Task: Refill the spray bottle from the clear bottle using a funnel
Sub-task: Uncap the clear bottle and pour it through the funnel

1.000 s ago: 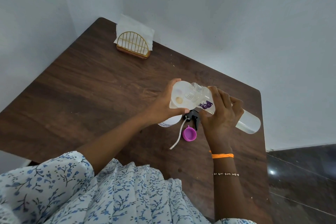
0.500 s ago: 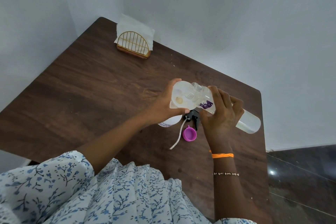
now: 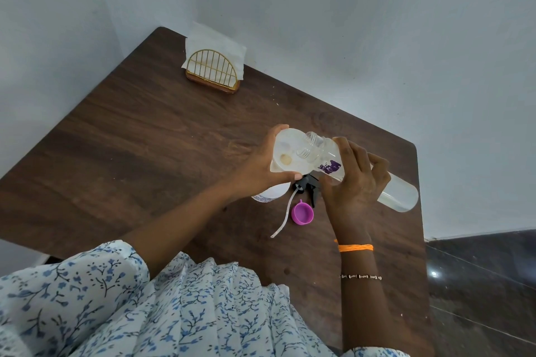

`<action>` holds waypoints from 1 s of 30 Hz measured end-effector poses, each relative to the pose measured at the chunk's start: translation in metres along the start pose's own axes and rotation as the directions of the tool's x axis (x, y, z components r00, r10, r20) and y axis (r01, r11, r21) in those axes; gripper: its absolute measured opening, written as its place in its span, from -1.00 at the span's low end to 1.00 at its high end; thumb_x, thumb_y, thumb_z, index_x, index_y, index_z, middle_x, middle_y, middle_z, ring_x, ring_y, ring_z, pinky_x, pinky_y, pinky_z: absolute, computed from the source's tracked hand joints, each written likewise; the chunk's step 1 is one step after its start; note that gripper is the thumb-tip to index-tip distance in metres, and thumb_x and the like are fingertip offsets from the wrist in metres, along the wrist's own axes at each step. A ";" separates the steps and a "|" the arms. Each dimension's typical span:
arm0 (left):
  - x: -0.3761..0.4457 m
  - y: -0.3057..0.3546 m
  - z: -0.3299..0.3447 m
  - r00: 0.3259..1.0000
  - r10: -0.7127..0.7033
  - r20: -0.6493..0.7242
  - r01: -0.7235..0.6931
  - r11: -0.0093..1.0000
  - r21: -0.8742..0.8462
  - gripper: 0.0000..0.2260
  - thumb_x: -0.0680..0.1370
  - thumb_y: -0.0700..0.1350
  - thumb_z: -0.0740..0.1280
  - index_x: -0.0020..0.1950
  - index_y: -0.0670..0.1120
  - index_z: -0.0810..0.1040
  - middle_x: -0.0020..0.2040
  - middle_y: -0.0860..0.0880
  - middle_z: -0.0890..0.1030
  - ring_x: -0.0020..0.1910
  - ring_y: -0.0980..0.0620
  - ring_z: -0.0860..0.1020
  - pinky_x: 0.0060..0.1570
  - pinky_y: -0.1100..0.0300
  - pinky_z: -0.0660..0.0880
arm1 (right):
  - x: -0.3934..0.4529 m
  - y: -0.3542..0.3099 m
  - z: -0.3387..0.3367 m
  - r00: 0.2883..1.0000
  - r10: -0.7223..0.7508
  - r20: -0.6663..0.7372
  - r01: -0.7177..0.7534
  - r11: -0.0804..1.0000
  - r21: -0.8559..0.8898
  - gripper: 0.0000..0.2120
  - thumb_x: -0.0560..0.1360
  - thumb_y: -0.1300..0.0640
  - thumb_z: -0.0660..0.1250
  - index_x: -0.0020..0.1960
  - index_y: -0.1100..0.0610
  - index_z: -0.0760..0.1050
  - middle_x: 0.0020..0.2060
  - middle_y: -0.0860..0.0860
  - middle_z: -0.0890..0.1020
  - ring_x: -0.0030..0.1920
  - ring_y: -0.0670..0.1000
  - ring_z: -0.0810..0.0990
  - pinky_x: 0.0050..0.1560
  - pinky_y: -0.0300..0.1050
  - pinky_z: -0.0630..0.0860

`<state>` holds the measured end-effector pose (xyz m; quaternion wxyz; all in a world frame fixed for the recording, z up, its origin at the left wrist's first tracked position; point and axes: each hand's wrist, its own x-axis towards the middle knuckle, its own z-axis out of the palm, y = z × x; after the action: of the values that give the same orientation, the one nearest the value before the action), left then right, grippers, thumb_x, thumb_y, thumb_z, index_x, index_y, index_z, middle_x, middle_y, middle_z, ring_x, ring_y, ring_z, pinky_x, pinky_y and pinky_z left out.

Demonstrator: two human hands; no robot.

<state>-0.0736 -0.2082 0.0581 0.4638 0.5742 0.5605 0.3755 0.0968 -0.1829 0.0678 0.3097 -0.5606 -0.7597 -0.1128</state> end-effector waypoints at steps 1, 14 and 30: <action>0.000 0.000 0.000 1.000 0.001 0.000 -0.001 1.000 0.000 -0.22 0.43 -0.11 0.45 0.45 0.03 -0.01 0.42 0.02 0.20 0.20 0.19 0.24 -0.16 0.75 0.20 | 0.000 0.000 0.000 1.000 0.000 -0.001 0.000 1.000 0.000 -0.41 0.17 0.26 0.55 0.18 0.08 0.52 0.09 0.01 0.61 0.09 0.05 0.32 0.00 -0.01 0.32; 0.000 -0.002 0.001 1.000 0.010 0.003 -0.010 1.000 -0.007 -0.22 0.43 -0.12 0.45 0.45 0.02 0.00 0.41 0.02 0.20 0.20 0.18 0.24 -0.13 0.76 0.19 | -0.001 0.001 0.000 1.000 0.010 0.001 -0.010 1.000 0.001 -0.40 0.17 0.28 0.52 0.19 0.06 0.51 0.10 -0.02 0.61 0.09 0.05 0.32 0.01 -0.06 0.24; 0.001 -0.001 0.001 1.000 0.007 0.004 -0.007 1.000 -0.001 -0.22 0.43 -0.11 0.45 0.45 0.01 -0.01 0.42 0.02 0.19 0.20 0.20 0.23 -0.17 0.77 0.20 | -0.001 0.001 0.000 1.000 0.007 -0.005 -0.007 1.000 0.002 -0.39 0.16 0.27 0.55 0.18 0.07 0.51 0.09 0.01 0.61 0.09 0.05 0.32 0.02 -0.06 0.23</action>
<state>-0.0734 -0.2078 0.0565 0.4638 0.5767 0.5575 0.3763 0.0978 -0.1836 0.0672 0.3127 -0.5627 -0.7569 -0.1125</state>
